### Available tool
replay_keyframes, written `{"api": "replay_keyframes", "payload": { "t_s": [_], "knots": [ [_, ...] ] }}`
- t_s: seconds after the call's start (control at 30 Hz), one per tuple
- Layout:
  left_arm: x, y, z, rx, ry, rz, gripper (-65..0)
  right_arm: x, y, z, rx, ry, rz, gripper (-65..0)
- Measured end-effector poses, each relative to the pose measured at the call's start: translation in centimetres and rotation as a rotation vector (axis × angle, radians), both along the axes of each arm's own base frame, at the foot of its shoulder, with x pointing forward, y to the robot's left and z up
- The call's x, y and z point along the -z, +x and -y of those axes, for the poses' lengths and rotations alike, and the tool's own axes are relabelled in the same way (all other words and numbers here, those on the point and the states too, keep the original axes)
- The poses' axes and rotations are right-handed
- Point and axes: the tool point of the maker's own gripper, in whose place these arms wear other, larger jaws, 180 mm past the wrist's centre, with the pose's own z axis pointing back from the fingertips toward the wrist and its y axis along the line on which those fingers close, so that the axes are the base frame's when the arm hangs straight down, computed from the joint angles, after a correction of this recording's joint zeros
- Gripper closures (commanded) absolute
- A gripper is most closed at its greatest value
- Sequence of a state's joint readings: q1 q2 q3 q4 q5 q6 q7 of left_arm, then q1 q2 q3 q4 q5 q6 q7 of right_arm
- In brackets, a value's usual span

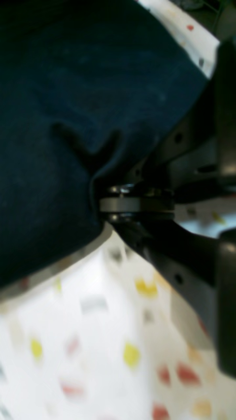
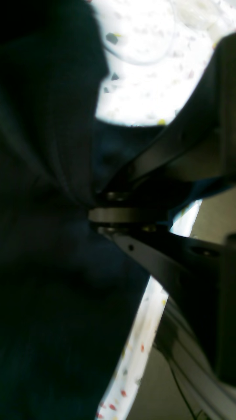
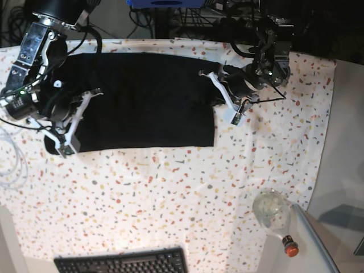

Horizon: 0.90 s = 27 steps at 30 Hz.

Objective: Layout the t-shirt on the table in an organized manner, then fold the t-shirt properly
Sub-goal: 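Grasp the black shirt's ends with both grippers, then fold the shirt end with the right gripper over toward the middle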

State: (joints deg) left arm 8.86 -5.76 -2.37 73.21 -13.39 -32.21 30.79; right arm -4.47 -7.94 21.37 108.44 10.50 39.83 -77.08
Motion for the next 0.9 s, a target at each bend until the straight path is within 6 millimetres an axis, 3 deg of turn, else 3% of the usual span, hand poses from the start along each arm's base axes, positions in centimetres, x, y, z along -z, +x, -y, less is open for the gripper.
{"api": "replay_keyframes", "payload": {
  "t_s": [0.4, 0.63, 0.9],
  "knots": [
    [-0.2, 0.6, 2.3, 0.018, -0.026, -0.005, 0.0, -1.1, 0.4, -6.7, -0.25, 0.009, 0.036, 0.0],
    [-0.3, 0.0, 5.7, 0.136, -0.032, -0.007, 0.0, -1.7, 0.8, -8.6, -0.318, 0.012, 0.059, 0.0],
    [-0.4, 1.9, 4.9, 0.073, 0.007, 0.003, 0.0, -2.1, 1.4, -8.9, -0.336, 0.002, 0.076, 0.0]
  ]
}}
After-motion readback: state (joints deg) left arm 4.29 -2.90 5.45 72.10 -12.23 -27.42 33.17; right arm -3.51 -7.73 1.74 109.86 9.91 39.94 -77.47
